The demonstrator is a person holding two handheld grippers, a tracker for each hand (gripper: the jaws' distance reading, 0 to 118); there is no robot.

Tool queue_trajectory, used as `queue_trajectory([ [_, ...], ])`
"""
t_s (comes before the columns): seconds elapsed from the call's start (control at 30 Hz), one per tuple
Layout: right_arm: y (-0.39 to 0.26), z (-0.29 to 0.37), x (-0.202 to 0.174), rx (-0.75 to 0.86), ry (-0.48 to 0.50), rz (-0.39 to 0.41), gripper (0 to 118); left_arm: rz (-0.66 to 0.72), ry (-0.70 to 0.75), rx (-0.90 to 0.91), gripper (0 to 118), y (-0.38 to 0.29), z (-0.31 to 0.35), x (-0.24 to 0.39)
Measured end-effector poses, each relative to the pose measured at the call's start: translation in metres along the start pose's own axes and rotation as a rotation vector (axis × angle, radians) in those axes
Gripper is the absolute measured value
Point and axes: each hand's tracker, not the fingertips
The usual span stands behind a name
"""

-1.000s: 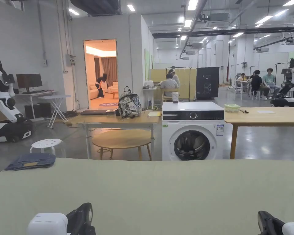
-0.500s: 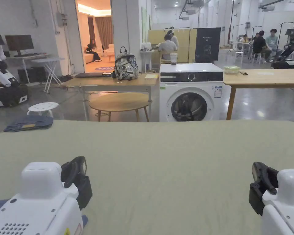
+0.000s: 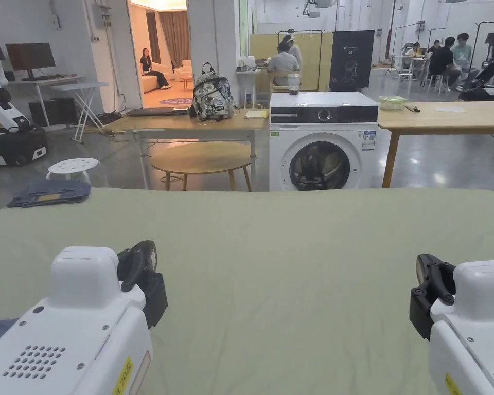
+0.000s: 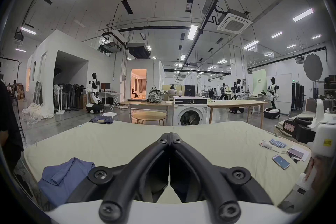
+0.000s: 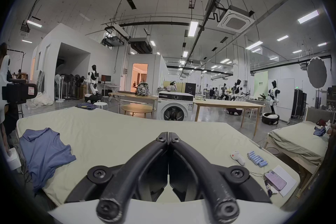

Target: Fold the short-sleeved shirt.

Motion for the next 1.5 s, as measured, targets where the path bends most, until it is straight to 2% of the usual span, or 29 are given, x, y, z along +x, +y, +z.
queue_trajectory([
  [0.07,0.0,-0.002,-0.003,-0.007,0.009,-0.001,0,0.007,-0.04,-0.006,0,0.001,0.002,-0.005],
  [0.2,-0.001,-0.01,-0.021,-0.011,0.069,-0.018,0,-0.019,0.022,-0.017,0,0.002,0.012,-0.019],
  [0.37,0.001,-0.024,-0.065,-0.011,0.196,-0.02,0,0.005,0.145,-0.018,0,0.003,0.04,-0.056],
  [0.53,-0.003,-0.031,-0.099,-0.027,0.303,0.003,0,-0.023,0.27,-0.105,0,0.0,0.061,-0.1],
  [0.63,-0.008,-0.032,-0.106,-0.036,0.349,0.013,0,0.031,0.234,-0.223,0,-0.01,0.06,-0.134],
  [0.67,-0.009,-0.032,-0.107,-0.04,0.368,0.019,0,0.05,0.2,-0.278,14,-0.016,0.055,-0.149],
  [0.7,-0.012,-0.032,-0.107,-0.041,0.376,0.029,0,0.079,0.183,-0.339,38,-0.024,0.047,-0.164],
  [0.73,-0.013,-0.032,-0.106,-0.044,0.373,0.037,0,0.096,0.163,-0.379,72,-0.032,0.039,-0.178],
  [0.83,-0.022,-0.036,-0.1,-0.073,0.366,0.033,0,0.184,0.19,-0.536,88,-0.072,0.001,-0.217],
  [0.93,-0.034,-0.045,-0.089,-0.141,0.354,-0.013,0,0.208,0.204,-0.618,88,-0.117,-0.043,-0.245],
  [1.1,-0.054,-0.062,-0.072,-0.235,0.311,-0.026,0,0.238,0.197,-0.881,87,-0.186,-0.124,-0.275],
  [1.2,-0.071,-0.069,-0.066,-0.294,0.317,-0.049,0,0.151,0.238,-0.952,87,-0.213,-0.157,-0.283],
  [1.3,-0.09,-0.076,-0.066,-0.368,0.307,-0.06,0,0.168,0.214,-0.982,86,-0.22,-0.165,-0.282],
  [1.33,-0.097,-0.077,-0.066,-0.389,0.306,-0.069,0,0.114,0.22,-1.005,79,-0.212,-0.162,-0.276],
  [1.37,-0.101,-0.077,-0.065,-0.4,0.309,-0.079,0,0.08,0.208,-1.016,65,-0.208,-0.162,-0.273],
  [1.4,-0.106,-0.076,-0.065,-0.412,0.313,-0.096,0,0.062,0.186,-1.008,44,-0.206,-0.162,-0.271],
  [1.43,-0.11,-0.074,-0.064,-0.426,0.323,-0.118,0,0.069,0.194,-1.007,32,-0.205,-0.164,-0.27],
  [1.5,-0.113,-0.07,-0.062,-0.437,0.334,-0.132,0,0.071,0.21,-1.019,19,-0.205,-0.162,-0.27],
])
